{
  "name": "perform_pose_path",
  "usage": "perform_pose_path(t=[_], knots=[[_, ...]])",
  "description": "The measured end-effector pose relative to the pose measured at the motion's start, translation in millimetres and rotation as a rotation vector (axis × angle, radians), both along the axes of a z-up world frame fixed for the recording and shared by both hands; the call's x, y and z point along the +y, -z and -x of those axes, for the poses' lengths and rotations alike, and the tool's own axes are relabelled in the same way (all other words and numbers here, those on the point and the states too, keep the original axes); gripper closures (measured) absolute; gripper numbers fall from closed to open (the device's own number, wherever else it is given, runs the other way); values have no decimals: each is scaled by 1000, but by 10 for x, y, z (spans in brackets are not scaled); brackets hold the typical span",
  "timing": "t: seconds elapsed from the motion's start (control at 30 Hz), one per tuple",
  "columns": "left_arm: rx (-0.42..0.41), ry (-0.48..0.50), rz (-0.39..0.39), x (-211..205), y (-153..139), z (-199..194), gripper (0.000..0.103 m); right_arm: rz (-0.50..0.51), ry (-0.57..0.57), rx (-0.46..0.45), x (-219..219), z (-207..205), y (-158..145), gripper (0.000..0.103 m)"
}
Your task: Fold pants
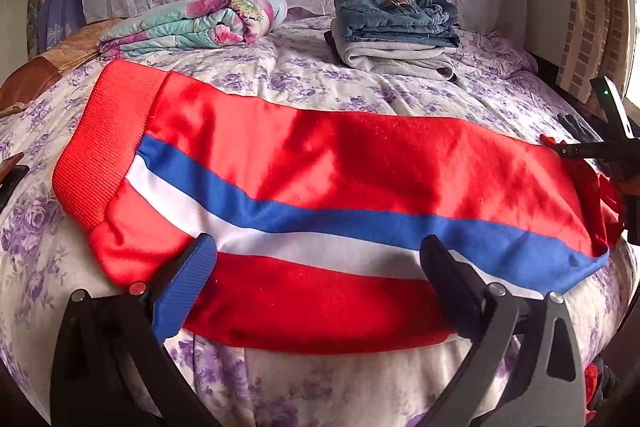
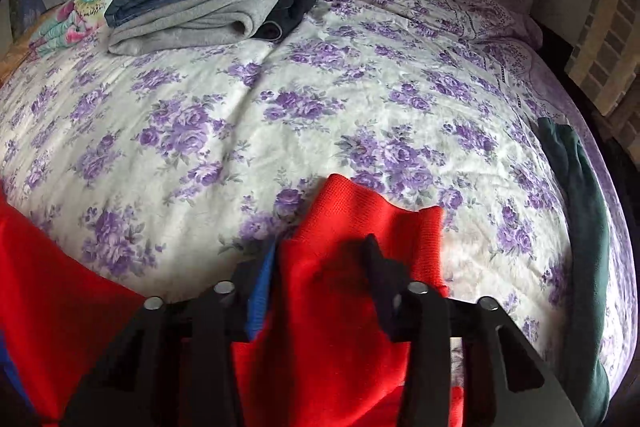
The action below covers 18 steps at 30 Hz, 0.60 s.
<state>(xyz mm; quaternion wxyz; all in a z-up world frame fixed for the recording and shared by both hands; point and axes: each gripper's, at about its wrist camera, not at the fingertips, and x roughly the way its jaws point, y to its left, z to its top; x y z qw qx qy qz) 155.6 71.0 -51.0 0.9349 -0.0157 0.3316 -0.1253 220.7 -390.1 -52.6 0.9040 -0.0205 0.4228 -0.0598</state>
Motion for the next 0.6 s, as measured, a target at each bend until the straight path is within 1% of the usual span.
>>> perform_pose_path(t=[0.03,0.1,0.17,0.23,0.27,0.3,0.33,0.37,0.4,0.43,0.47,0.5,0.53,0.57,0.6], knots=[[-4,3,11,12,-1,6,4,-44,3,-28,-37,71,-71,88],[-10,9,27,35,-1,16,4,-87,6,-113,-67,305,-274,89],[-14,13,39,46,-2,25,4,-170,16,-209,-180,679,-498,89],[-16,14,50,63,-2,28,4,-261,44,-287,-373,1085,-634,90],[-17,14,52,65,-3,28,4,-307,60,-318,-494,1302,-643,90],[-17,14,52,62,-5,29,4,-344,85,-328,-614,1485,-612,90],[-16,13,51,61,-4,30,4,-384,114,-320,-743,1655,-528,90],[-16,13,50,60,-4,30,4,-424,132,-287,-865,1768,-400,89],[-16,13,49,59,-3,30,4,-452,149,-242,-957,1854,-266,87],[-14,12,45,56,-2,28,4,-465,193,-211,-1039,1939,-136,79],[-11,12,40,55,-2,23,4,-475,239,-208,-1107,2029,-55,73],[-8,10,34,50,-2,20,4,-502,248,-221,-1150,2101,-21,69],[-6,9,27,44,-1,16,4,-546,236,-237,-1172,2146,-13,67],[-3,6,18,38,0,13,4,-595,214,-250,-1164,2169,-19,61],[-1,5,12,30,0,8,4,-638,185,-246,-1136,2157,-16,57]])
